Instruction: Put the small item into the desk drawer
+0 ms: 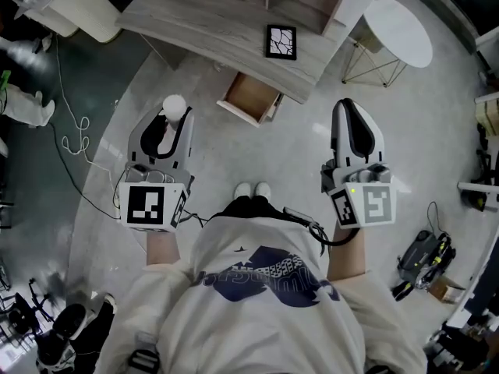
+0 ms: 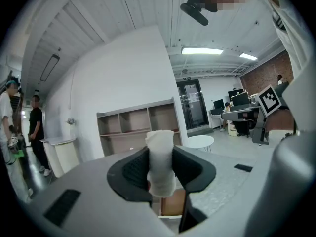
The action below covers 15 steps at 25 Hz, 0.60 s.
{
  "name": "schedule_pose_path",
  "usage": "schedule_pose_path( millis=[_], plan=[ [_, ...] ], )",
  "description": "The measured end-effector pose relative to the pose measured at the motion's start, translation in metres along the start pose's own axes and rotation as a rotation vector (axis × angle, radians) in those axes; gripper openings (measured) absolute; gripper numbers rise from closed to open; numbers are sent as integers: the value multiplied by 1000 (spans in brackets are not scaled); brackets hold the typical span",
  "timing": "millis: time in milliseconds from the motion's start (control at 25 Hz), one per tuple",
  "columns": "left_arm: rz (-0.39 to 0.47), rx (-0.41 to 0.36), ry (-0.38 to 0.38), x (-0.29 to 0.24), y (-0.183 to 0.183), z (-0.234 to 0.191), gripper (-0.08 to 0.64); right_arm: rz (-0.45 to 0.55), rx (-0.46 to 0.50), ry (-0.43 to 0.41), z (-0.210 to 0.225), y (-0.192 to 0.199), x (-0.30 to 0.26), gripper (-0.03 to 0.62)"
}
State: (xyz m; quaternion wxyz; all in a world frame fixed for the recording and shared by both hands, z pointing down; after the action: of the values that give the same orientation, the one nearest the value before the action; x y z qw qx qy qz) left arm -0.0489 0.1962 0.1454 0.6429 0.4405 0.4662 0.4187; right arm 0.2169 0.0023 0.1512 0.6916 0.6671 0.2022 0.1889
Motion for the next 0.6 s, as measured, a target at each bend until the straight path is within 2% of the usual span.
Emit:
schedule_pose_path(
  millis=[80,240,480,600],
  plan=[
    [-26,-26,2,-5,3,4,140,-17,-5,-8,7,6,-1,20],
    [-89,-127,18,-18,11,8,140,-47,-14,-9,13,14,-2,64],
    [-134,-225,140,-51,34,0,140,-70,-25,25,12,26,-6,64],
    [-154,-302,215,-73,45,-7,140,-78,-29,63,8,30,-12,65]
  ],
)
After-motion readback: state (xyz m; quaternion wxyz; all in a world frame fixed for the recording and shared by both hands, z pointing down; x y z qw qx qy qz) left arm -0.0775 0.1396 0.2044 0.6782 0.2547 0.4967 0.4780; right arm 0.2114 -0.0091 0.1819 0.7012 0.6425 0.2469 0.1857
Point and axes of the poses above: the fingertips, and each gripper's own axes: x backward along the fingers, z to its right, y out of its underside, the point moved 10 cm from there along x, backward along the fingers, and after that the axes turned 4 degrees about -z, right-handed, at the moved point
